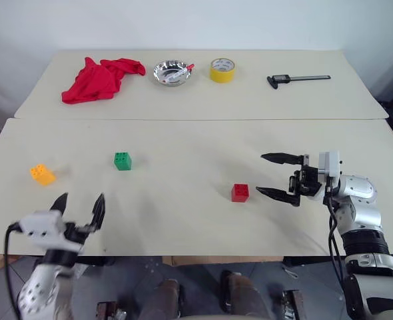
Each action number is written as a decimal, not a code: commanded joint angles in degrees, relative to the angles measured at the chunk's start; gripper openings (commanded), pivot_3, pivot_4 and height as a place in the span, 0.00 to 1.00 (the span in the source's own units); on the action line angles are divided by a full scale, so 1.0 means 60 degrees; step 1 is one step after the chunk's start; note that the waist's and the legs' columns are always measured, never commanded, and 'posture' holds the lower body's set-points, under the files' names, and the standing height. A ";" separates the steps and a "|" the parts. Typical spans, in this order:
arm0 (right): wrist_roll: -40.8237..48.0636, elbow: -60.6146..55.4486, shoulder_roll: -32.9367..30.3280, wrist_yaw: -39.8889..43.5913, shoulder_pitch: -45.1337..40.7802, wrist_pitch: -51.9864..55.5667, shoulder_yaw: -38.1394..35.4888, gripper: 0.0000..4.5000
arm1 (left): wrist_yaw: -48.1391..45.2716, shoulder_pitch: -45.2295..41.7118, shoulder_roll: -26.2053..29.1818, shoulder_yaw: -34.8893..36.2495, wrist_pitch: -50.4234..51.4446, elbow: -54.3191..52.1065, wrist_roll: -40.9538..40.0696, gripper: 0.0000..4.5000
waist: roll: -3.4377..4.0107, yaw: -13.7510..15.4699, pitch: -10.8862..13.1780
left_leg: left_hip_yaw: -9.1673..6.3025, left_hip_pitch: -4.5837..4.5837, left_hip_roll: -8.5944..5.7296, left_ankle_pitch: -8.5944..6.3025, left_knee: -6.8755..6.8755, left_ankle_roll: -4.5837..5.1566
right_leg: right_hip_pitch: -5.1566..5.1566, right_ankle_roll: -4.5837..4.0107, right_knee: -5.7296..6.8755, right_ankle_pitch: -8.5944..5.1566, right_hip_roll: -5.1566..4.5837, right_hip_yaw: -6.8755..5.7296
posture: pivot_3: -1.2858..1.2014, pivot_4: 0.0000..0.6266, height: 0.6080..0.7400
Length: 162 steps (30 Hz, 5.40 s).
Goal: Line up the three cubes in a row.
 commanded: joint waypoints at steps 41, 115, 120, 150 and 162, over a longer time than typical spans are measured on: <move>0.0458 -0.4307 -0.1348 -0.1224 0.4386 0.0945 -0.1476 1.00 | -1.0296 -0.8218 0.2741 -0.5891 -0.1191 0.7352 0.0027 0.33 | 0.0026 -0.0035 -0.0014 | -0.0012 -0.0020 -0.0025 0.0030 0.0008 0.0005 | 0.0000 0.0004 0.0024 0.0002 0.0038 -0.0046 | 0.52 0.24 1.00; 0.0545 -0.4884 0.0168 -0.1032 0.1034 0.2091 0.1221 1.00 | 0.3294 -0.4037 0.1456 0.2241 -0.0088 0.5407 0.0453 0.74 | -0.0067 -0.0071 -0.0018 | 0.0002 -0.0008 0.0007 -0.0005 0.0018 -0.0013 | -0.0023 -0.0016 0.0055 -0.0008 -0.0002 -0.0116 | 0.52 0.24 1.00; 0.0536 -0.4807 0.0160 -0.1102 0.1061 0.2030 0.1168 1.00 | 0.2796 -0.3879 0.1606 0.2233 -0.0590 0.5357 0.0341 0.38 | -0.0067 -0.0036 -0.0018 | 0.0002 -0.0008 0.0006 -0.0005 0.0018 -0.0013 | -0.0023 -0.0016 0.0055 -0.0008 -0.0006 -0.0116 | 0.52 0.24 1.00; 0.0779 -0.7135 -0.1650 -0.2415 0.5542 0.2350 -0.1421 1.00 | -1.2998 -0.7851 0.3898 -0.4178 -0.4570 1.1056 -0.0088 0.32 | 0.0005 -0.0183 -0.0008 | 0.0095 0.0008 -0.0003 -0.0011 0.0020 0.0048 | -0.0032 -0.0017 0.0088 -0.0010 -0.0005 -0.0142 | 0.52 0.24 1.00; 0.0770 -0.6672 -0.1575 -0.2192 0.4957 0.2272 -0.0910 1.00 | -1.2718 -0.7960 0.4199 -0.3748 -0.4448 1.1063 -0.0246 0.74 | 0.0001 -0.0079 -0.0005 | 0.0092 -0.0001 -0.0006 -0.0018 0.0073 0.0057 | -0.0029 0.0001 0.0105 0.0001 -0.0012 -0.0125 | 0.52 0.24 1.00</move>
